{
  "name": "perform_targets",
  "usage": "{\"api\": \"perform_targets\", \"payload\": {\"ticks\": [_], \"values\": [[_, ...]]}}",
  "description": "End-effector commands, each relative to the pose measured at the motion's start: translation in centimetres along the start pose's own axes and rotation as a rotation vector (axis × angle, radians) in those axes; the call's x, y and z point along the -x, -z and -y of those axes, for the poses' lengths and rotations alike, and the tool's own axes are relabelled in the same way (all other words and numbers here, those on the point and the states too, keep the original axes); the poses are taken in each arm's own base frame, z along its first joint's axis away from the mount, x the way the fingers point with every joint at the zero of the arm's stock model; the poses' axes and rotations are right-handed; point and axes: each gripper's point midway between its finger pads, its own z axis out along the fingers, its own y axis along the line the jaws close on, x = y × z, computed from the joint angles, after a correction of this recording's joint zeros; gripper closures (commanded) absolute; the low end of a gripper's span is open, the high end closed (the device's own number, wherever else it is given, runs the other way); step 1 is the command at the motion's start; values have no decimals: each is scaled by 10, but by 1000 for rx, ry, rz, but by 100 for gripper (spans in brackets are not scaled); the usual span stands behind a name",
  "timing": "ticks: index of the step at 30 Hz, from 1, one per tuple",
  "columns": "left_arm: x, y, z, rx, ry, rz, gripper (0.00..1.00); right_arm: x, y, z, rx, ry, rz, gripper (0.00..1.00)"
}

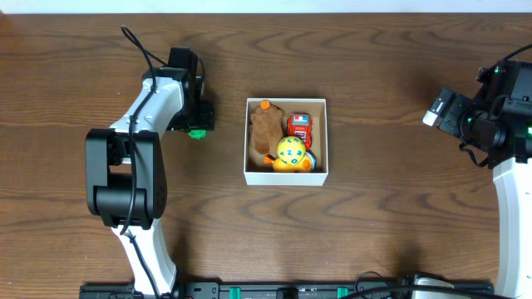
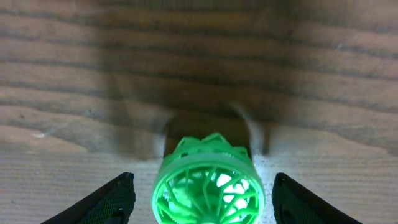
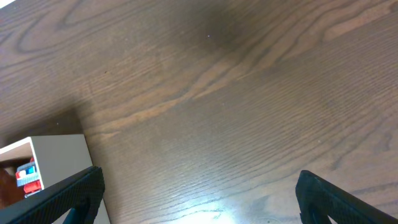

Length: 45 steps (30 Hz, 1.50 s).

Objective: Pack container
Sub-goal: 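Lower the left gripper and close it on the green ball, then carry the green ball into the box's right side and release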

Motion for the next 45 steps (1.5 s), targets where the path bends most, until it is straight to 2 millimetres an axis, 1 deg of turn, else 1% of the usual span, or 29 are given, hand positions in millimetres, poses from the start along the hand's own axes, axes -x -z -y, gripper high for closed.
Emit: {"api": "perform_targets", "payload": {"ticks": [1,10,14,15,17,19,21,24,26,28,31,32,34,36,38,40,43,45], "values": [[-3,-11,-2,13,-9,-20,28,1,-1,3,-13,-14,1,1],[-10,-26,-3,15,-10,-57,29,1,-1,3,-13,-14,1,1],[-11,-29,-3,16,-10,-66,30,1,-1,3,-13,-14,1,1],[-11,-29,-3,16,-10,-65,31,1,-1,3,-13,-14,1,1],[-11,-29,-3,16,-10,-65,44,1,-1,3,-13,-14,1,1],[-11,-29,-3,16,-10,-65,52,1,-1,3,-13,-14,1,1],[-12,-28,-3,16,-10,-68,55,1,-1,3,-13,-14,1,1],[-14,-25,-3,17,-10,-73,55,1,-1,3,-13,-14,1,1],[-14,-18,-3,17,-10,-71,55,1,-1,3,-13,-14,1,1],[-13,-6,-3,16,-10,-59,55,1,-1,3,-13,-14,1,1],[-10,24,-3,12,-10,-10,55,1,-1,3,-13,-14,1,1],[-8,37,-3,11,-9,11,55,1,-1,3,-13,-14,1,1],[-7,67,-2,6,-11,66,55,1,-1,3,-13,-14,1,1],[-8,101,4,-9,-22,129,55,1,-1,3,-13,-14,1,1],[-11,136,19,-53,-38,200,55,1,-1,3,-13,-14,1,1],[-19,171,45,-131,-59,271,55,1,-1,3,-13,-14,1,1],[-32,209,83,-204,-128,355,55,1,-1,3,-13,-14,1,1],[-41,226,111,-241,-206,399,55,1,-1,3,-13,-14,1,1]]}}
